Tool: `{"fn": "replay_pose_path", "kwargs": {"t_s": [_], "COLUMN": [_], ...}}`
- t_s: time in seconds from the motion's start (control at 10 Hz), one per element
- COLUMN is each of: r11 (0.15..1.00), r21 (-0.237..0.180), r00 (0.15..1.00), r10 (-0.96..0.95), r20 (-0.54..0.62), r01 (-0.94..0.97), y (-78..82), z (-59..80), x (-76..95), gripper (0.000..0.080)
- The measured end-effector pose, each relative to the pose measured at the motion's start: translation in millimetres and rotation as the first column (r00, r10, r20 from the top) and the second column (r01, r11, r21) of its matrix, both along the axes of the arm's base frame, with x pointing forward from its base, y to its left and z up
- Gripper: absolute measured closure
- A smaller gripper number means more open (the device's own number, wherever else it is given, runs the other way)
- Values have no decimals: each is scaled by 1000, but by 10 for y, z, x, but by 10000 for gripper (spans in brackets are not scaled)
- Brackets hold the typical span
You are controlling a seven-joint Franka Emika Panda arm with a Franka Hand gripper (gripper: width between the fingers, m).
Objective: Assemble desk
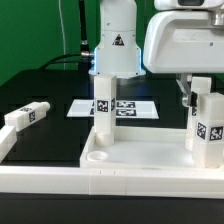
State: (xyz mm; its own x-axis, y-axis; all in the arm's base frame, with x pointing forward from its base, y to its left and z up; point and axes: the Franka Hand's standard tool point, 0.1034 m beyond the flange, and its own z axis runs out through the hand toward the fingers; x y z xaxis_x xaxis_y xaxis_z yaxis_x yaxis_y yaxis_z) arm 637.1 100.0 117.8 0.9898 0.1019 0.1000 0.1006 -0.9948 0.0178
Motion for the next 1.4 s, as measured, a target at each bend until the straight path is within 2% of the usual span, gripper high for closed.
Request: {"fn": "replay_pose_path", "kwargs": {"t_s": [0.1,0.2,0.3,0.6,0.7,1.0,1.4], "r11": [1000,1000,1000,999,993,915,763], "r21": [0,0,0,3,10,37,41], "r00": [1000,1000,1000,999,993,916,764], "r10": [0,0,0,-37,-117,-402,-646], "r20": [0,0,0,-1,-5,-10,-16], "r01": [0,0,0,37,117,402,646], "y": [-1,-1,-2,-10,-32,-46,-213], "z": [-1,-1,-1,-1,-2,-3,6], "x": [0,-1,-1,-2,-7,-9,-16], "gripper": [363,363,511,511,511,508,498]}}
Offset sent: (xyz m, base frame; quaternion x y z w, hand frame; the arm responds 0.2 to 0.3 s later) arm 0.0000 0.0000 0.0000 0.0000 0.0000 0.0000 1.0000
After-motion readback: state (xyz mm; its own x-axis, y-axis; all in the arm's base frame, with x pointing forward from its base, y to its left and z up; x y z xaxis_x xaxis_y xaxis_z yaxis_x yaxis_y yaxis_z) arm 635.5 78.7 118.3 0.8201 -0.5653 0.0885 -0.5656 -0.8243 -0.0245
